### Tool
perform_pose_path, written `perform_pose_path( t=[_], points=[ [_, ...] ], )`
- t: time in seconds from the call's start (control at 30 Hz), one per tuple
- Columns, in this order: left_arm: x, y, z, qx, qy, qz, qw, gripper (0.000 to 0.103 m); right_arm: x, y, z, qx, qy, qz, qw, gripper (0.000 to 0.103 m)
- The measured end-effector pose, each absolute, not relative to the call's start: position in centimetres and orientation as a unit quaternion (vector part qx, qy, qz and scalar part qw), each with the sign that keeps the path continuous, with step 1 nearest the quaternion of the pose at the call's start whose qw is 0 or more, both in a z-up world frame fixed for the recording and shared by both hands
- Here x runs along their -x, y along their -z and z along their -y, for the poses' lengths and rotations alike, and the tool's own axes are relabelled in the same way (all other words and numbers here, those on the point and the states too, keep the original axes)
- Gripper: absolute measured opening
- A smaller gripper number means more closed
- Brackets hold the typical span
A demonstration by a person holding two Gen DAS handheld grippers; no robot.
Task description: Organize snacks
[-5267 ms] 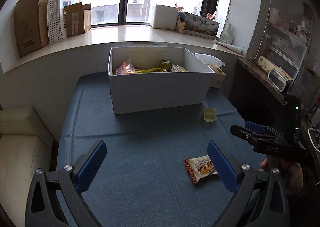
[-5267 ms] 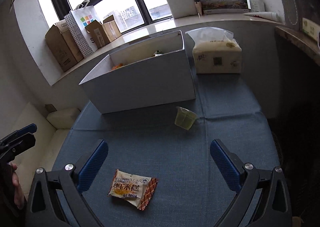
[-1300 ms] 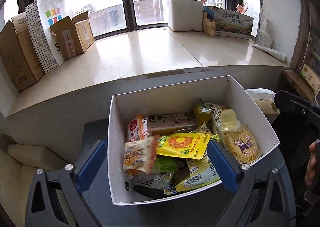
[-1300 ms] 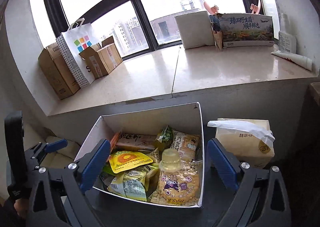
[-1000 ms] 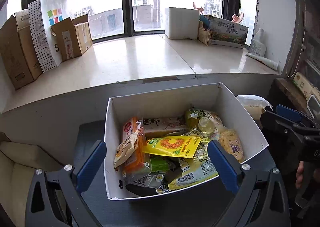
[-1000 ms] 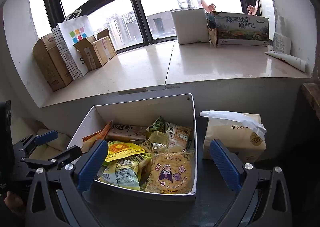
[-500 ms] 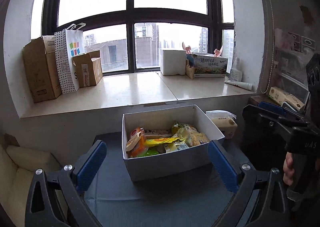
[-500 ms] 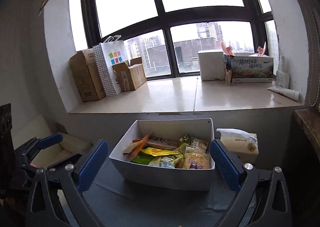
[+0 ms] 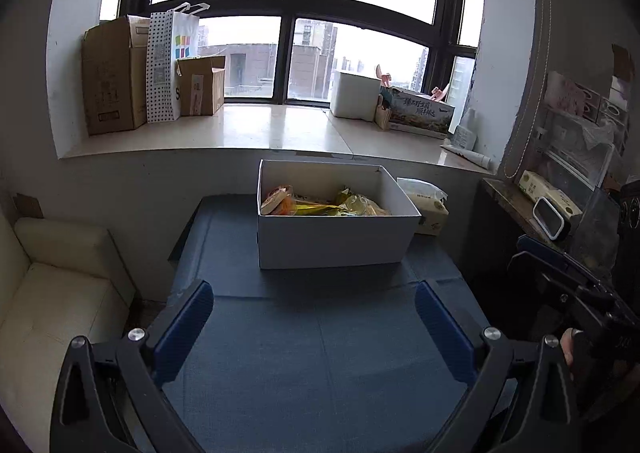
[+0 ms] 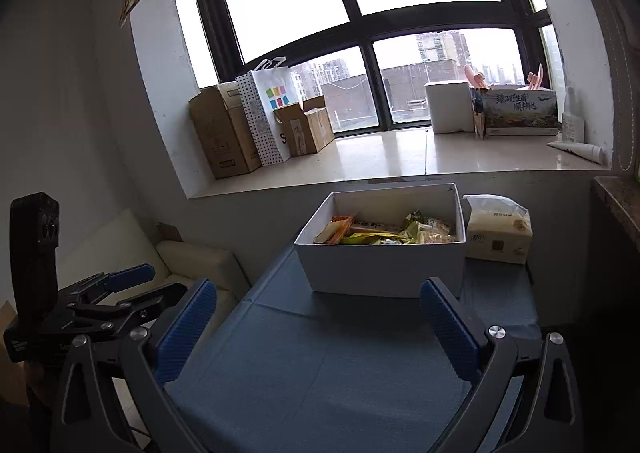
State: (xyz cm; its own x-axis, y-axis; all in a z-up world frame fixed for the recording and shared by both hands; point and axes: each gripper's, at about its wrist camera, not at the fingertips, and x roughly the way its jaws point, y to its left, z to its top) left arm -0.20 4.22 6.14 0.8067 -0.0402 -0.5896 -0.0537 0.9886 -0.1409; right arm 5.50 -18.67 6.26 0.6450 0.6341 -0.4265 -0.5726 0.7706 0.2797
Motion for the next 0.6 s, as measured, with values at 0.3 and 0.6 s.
perform_pose_path(
  t=[0.3,0.6],
  points=[
    [0.8,-6.4,-4.2,0.065,-0.014,-0.304,0.950,0.103,-4.5,-5.8,18.9,-0.043,-0.312,-0.267,0.911,0.103],
    [0.2,-6.2,-4.0,0.065,-0.004,-0.314,0.947,0.103,-4.8,-5.6,19.8,-0.051,-0.300,-0.273,0.912,0.103]
  ],
)
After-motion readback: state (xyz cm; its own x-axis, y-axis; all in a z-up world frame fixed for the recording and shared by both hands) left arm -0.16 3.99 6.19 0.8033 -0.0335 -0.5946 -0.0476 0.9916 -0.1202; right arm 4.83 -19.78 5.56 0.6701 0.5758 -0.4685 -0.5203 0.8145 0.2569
